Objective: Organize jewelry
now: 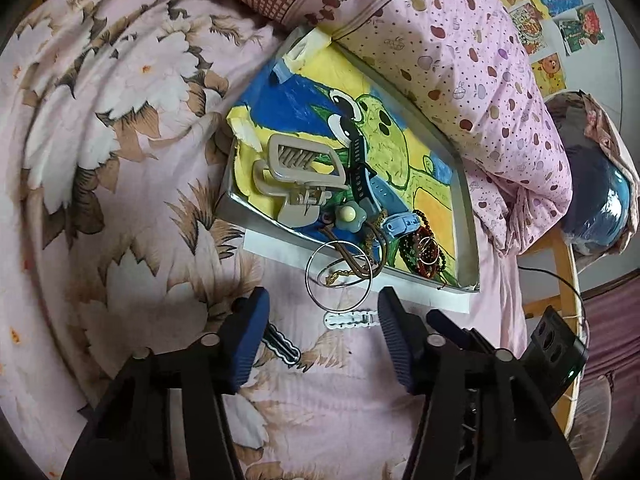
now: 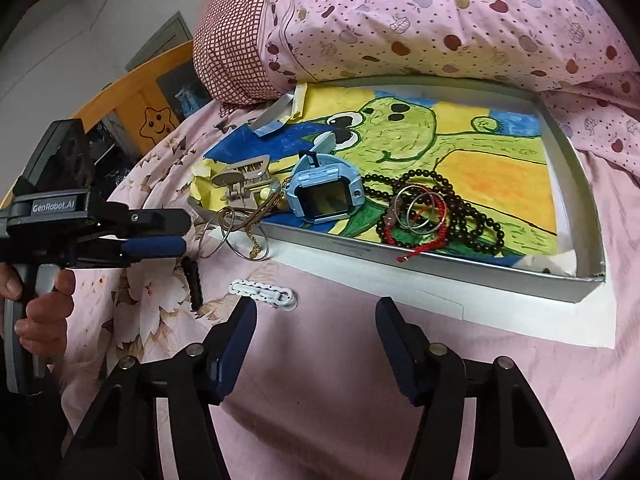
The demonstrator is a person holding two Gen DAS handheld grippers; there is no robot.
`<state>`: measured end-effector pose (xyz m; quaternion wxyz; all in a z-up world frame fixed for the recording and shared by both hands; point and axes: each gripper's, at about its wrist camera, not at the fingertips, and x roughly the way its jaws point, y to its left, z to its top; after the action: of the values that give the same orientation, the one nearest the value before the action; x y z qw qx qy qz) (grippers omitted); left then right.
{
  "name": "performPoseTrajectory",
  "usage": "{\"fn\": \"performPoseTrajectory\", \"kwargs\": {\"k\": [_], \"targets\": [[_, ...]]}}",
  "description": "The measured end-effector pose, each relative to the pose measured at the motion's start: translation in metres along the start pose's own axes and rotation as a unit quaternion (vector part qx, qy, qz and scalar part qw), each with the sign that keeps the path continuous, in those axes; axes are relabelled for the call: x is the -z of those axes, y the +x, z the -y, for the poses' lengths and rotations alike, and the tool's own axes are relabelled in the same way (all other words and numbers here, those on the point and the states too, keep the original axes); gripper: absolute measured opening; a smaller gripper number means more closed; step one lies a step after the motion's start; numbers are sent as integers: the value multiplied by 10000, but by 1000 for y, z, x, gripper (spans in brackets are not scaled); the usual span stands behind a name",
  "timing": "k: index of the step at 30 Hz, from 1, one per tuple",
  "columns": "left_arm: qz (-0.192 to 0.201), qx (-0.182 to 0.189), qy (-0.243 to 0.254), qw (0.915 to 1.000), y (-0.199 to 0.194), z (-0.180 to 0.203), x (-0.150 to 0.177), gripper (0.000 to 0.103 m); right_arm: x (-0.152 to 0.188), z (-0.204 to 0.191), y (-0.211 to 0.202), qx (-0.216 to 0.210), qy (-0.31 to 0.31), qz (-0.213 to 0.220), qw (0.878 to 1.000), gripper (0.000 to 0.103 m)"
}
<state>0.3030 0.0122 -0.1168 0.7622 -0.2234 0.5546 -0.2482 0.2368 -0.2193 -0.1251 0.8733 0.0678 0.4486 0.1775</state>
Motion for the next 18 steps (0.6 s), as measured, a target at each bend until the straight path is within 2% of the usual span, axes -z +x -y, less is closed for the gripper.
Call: {"fn": "performPoseTrajectory", "kwargs": {"k": [3, 5, 11, 14, 18], "targets": [[-39, 95, -77, 9999, 5, -2, -3, 43, -1, 1, 4, 19, 7, -25, 10000, 50], [-72, 153, -106, 9998, 7, -2, -4, 30, -2, 3, 6, 22, 18, -33, 10000, 49], [-29, 229, -41, 9997, 11, 1, -6, 5, -4, 1, 13, -22, -56, -49, 10000, 41], [78, 217, 67, 9997, 9, 5, -7, 0, -4, -2, 17, -21, -111, -94, 9999, 39], [207, 65, 165, 9996, 8, 8, -6, 0, -4, -2, 18, -25, -120, -89, 9999, 39]]}}
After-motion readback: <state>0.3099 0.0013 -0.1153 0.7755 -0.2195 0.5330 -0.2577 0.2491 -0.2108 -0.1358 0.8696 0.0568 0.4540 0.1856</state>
